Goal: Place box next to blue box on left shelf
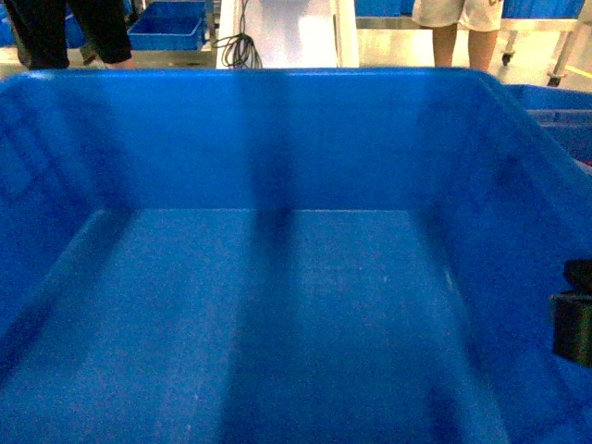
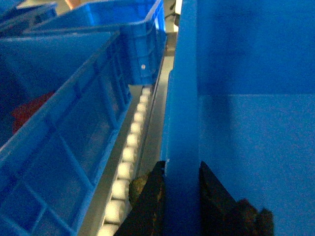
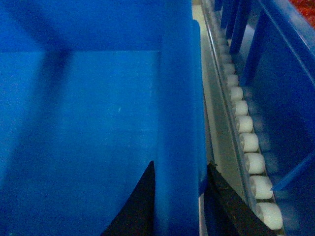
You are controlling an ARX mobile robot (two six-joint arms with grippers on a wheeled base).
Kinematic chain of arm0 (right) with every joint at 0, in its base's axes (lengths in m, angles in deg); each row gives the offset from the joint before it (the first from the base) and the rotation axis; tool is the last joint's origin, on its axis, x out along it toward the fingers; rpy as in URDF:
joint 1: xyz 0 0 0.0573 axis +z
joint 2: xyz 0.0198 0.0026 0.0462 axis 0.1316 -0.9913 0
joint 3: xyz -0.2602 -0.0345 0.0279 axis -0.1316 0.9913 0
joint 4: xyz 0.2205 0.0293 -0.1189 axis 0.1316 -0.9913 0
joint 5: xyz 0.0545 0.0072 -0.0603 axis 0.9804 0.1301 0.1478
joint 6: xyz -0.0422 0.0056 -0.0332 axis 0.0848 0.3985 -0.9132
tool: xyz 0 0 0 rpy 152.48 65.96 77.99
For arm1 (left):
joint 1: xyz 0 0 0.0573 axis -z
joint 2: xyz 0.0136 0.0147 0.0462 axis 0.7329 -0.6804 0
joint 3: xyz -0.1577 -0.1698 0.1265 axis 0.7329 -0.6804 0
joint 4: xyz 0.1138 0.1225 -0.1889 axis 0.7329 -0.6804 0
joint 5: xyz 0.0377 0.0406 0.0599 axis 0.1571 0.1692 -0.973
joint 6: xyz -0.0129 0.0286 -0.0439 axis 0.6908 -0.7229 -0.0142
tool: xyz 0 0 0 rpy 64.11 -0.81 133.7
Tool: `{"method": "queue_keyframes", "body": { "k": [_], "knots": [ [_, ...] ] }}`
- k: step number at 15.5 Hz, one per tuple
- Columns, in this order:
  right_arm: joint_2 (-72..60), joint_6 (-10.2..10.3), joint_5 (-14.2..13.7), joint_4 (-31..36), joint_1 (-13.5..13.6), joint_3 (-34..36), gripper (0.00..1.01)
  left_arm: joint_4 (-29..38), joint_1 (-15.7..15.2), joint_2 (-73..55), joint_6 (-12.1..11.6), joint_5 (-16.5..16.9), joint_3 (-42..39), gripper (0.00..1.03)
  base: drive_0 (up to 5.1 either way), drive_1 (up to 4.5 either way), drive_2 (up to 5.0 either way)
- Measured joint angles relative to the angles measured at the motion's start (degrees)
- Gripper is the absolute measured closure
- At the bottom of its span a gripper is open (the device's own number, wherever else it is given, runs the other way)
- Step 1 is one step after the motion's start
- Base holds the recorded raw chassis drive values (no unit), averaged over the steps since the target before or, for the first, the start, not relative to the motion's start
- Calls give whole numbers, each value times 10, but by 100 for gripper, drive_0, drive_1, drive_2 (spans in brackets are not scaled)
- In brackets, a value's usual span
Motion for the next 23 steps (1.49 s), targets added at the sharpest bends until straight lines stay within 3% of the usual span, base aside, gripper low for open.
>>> {"method": "queue_keyframes", "body": {
  "k": [3,4,7,9,12,13,14,15,16,17,18,20,21,22,23],
  "knots": [
    [-26,9,2,16,0,0,82,37,-4,-38,-8,8,-3,91,0,0,0],
    [-33,21,-3,0,-1,0,82,18,1,-42,-5,12,2,91,0,0,0],
    [-19,24,-20,-47,-6,-8,82,-22,37,-33,19,2,10,91,0,0,0],
    [-11,-1,-10,-50,-32,-7,82,-21,69,-43,32,-25,2,91,0,0,0],
    [17,-13,12,-76,-62,2,82,-42,129,-47,42,-84,13,91,0,0,0],
    [25,-21,22,-73,-66,8,78,-55,139,-49,47,-98,19,91,0,0,0],
    [50,-45,19,-69,-65,12,64,-51,147,-46,68,-129,20,80,0,0,0],
    [87,-66,18,-14,-61,13,51,-22,143,-43,87,-151,16,67,0,0,0],
    [115,-81,-4,61,-64,16,40,31,130,-9,92,-152,9,56,0,0,0],
    [136,-87,-35,133,-74,19,29,90,117,38,95,-148,7,45,0,0,0],
    [147,-90,-75,179,-80,19,18,101,108,83,97,-151,14,34,0,0,0],
    [147,-90,-88,182,-83,21,1,91,102,121,98,-153,17,14,0,0,0],
    [141,-91,-87,179,-83,24,4,88,102,118,98,-151,17,4,0,0,0],
    [147,-113,-42,205,-96,38,11,48,87,119,91,-110,21,8,0,0,0],
    [169,-142,2,209,-113,58,20,3,50,132,80,-28,14,17,0,0,0]
  ]
}}
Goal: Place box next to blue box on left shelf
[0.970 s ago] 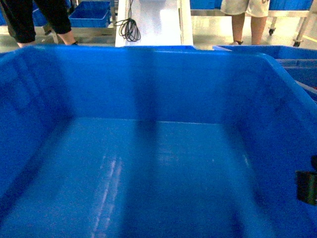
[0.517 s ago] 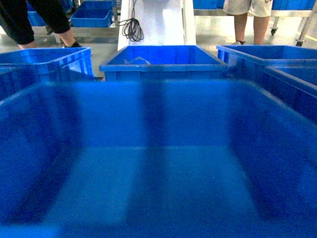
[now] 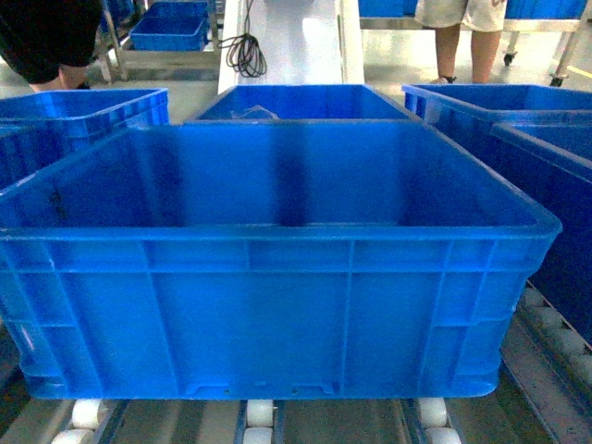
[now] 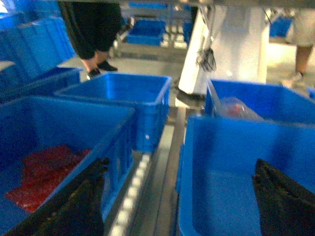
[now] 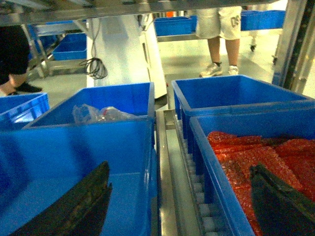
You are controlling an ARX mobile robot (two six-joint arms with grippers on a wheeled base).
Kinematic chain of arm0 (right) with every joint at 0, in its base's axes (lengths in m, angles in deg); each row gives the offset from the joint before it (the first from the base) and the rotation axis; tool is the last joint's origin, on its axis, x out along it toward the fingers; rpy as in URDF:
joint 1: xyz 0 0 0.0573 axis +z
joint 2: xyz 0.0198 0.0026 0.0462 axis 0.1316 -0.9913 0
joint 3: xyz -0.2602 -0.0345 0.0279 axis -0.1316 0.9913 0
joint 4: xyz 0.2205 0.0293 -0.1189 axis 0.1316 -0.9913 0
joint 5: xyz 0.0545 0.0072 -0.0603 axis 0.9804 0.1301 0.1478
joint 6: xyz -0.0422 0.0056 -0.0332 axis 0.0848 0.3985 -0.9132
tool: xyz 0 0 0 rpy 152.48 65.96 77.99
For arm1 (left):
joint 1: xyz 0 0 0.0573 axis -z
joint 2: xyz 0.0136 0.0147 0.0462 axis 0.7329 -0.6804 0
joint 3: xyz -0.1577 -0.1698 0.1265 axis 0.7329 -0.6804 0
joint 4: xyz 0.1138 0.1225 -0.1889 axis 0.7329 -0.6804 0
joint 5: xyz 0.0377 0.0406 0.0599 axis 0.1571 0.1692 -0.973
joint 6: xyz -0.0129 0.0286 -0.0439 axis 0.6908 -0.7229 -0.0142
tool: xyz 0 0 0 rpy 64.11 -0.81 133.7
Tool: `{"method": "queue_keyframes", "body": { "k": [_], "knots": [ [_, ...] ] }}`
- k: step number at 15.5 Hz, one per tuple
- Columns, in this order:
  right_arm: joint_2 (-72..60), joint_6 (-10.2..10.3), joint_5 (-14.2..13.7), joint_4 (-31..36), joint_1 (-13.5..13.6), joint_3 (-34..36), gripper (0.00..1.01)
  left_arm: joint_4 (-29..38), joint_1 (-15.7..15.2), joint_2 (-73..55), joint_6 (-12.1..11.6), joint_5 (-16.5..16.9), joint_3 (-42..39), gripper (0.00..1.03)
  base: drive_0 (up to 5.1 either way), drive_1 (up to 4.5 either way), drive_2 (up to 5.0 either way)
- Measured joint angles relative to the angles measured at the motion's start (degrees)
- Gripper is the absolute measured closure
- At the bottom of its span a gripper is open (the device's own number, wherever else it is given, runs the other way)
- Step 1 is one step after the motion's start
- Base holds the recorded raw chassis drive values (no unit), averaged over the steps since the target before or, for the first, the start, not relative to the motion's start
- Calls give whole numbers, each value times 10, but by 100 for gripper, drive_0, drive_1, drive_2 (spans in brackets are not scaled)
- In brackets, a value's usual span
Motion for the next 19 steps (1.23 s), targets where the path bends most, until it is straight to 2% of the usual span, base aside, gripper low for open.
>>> {"method": "queue_keyframes", "body": {
  "k": [1,2,3,6,7,8,9,10,11,14,17,19],
  "knots": [
    [29,-19,31,1,-22,29,32,-4,-22,27,-6,66,-24,30,0,0,0],
    [45,-29,50,0,-40,48,41,1,-21,44,-9,99,-37,39,0,0,0],
    [60,-37,71,-1,-55,68,53,4,-15,61,-11,116,-53,51,0,0,0],
    [136,-46,125,-16,-108,125,100,-5,-18,114,-11,114,-105,96,0,0,0],
    [164,-48,142,-30,-125,143,100,-15,-18,140,-11,114,-121,101,0,0,0],
    [190,-48,157,-42,-139,154,100,-27,-18,162,-11,114,-134,101,0,0,0],
    [211,-49,205,-54,-182,163,100,-37,-18,180,-11,114,-141,101,0,0,0],
    [226,-48,207,-64,-200,169,100,-44,-18,193,-11,114,-147,101,0,0,0],
    [248,-48,215,-79,-195,176,100,-58,-18,213,-11,115,-153,101,0,0,0],
    [286,-48,215,-106,-196,186,100,-83,-18,249,-11,114,-162,101,0,0,0],
    [289,-48,215,-85,-196,197,100,-61,-18,256,-11,114,-175,101,0,0,0],
    [301,-48,215,-104,-196,200,100,-80,-18,267,-11,114,-175,101,0,0,0]
  ]
}}
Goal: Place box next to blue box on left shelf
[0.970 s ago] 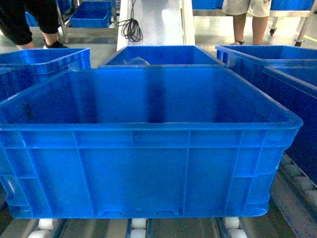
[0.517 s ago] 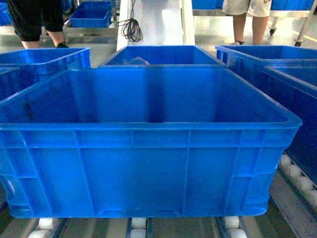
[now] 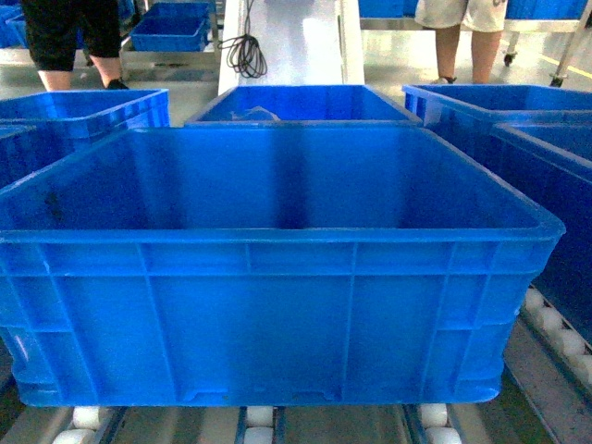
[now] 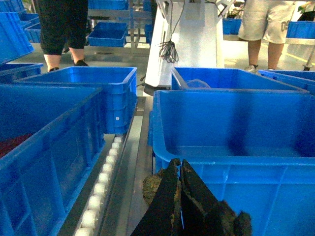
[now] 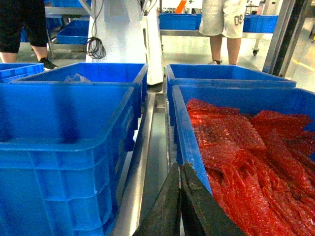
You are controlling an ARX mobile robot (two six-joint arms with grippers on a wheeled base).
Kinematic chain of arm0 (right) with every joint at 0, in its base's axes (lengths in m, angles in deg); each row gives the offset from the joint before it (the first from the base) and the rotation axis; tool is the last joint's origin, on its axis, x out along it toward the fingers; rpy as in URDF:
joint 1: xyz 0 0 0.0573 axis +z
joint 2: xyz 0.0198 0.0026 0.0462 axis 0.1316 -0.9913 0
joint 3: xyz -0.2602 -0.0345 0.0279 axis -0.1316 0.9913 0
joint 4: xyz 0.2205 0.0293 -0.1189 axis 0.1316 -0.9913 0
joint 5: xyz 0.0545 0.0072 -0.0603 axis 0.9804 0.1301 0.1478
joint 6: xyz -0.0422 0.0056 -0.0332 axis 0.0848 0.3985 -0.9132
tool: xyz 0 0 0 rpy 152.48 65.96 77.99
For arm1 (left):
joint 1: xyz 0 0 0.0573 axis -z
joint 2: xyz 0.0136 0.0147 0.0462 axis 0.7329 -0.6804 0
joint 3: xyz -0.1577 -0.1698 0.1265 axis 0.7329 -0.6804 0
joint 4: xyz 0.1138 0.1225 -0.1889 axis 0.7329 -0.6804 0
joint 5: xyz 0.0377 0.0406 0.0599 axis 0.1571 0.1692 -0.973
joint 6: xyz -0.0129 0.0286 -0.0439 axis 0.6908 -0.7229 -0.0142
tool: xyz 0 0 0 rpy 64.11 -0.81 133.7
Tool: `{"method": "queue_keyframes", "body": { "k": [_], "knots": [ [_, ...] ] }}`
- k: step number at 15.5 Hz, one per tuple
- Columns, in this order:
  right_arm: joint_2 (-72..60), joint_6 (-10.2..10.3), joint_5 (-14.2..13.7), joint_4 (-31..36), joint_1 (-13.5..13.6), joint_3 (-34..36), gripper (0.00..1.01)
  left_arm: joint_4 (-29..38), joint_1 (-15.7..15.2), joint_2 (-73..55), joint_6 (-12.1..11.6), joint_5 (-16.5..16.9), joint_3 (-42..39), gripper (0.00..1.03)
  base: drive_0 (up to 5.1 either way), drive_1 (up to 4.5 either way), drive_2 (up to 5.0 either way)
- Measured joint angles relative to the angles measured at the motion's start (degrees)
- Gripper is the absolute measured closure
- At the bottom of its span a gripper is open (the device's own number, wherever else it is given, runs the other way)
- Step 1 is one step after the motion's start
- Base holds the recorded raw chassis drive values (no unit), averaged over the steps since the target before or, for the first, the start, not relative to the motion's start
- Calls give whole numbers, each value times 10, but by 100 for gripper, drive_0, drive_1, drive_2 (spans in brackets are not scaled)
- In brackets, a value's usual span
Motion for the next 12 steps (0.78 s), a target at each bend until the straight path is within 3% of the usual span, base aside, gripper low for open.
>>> {"method": "queue_keyframes", "body": {
  "k": [12],
  "knots": [
    [65,0,0,-58,0,0,100,-55,0,59,0,0,0,101,0,0,0]
  ]
}}
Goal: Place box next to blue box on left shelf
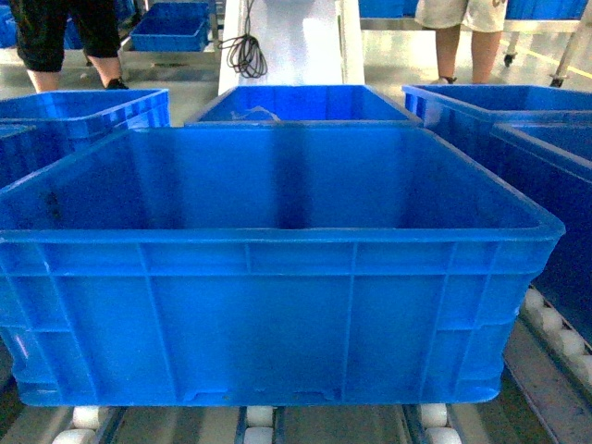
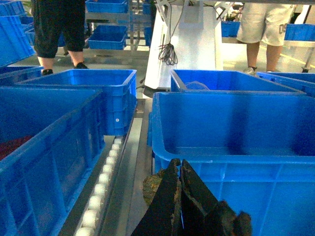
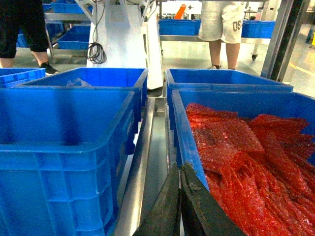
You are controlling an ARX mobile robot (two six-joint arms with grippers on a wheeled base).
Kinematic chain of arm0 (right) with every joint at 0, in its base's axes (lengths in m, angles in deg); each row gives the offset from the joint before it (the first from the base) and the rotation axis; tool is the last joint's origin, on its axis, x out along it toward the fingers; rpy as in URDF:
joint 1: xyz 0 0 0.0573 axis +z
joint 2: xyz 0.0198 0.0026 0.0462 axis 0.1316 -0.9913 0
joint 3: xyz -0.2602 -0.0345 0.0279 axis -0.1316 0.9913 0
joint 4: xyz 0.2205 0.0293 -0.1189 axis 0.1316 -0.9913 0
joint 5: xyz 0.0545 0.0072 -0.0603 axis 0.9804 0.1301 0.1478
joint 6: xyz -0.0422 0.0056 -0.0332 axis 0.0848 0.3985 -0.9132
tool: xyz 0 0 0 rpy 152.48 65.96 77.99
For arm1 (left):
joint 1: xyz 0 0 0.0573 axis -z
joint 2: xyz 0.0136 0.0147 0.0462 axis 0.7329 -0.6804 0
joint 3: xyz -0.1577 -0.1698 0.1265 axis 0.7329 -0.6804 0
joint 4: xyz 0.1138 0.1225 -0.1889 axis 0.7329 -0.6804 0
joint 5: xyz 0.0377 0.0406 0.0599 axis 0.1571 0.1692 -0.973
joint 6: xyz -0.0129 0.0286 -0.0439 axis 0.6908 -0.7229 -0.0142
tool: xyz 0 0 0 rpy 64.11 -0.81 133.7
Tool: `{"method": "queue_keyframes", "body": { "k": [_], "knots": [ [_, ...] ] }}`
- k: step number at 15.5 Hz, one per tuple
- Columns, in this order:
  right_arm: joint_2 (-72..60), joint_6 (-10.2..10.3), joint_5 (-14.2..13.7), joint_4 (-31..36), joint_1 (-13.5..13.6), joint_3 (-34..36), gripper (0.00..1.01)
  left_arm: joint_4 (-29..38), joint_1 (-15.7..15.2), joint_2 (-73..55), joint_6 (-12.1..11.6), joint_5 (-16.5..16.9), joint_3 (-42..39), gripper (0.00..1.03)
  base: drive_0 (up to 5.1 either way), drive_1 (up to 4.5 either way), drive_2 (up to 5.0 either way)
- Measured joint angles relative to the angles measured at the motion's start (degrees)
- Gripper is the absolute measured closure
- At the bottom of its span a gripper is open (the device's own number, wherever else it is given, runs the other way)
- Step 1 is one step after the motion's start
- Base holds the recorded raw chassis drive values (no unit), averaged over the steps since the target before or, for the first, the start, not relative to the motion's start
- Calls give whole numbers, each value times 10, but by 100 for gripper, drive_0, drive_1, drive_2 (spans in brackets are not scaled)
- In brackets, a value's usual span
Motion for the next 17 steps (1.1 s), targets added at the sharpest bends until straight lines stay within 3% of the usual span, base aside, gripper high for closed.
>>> {"method": "queue_keyframes", "body": {
  "k": [1,2,6,8,9,10,11,17],
  "knots": [
    [9,0,0,-9,0,0,100,-51,0,36,0,0,0,101,0,0,0],
    [60,0,1,-87,0,0,100,-106,0,90,0,0,0,101,0,0,0],
    [104,0,0,-110,0,0,100,-104,0,92,-2,0,0,101,0,0,0],
    [104,-1,0,-111,0,0,45,-103,0,92,-2,0,0,45,0,0,0],
    [104,-1,0,-111,0,0,32,-103,0,92,-2,0,0,32,0,0,0],
    [104,-1,0,-111,0,0,11,-103,0,92,-2,0,0,11,0,0,0],
    [104,0,0,-111,0,0,2,-103,0,92,-3,0,0,4,0,0,0],
    [104,0,0,-111,0,0,3,-103,0,92,-3,0,0,5,0,0,0]
  ]
}}
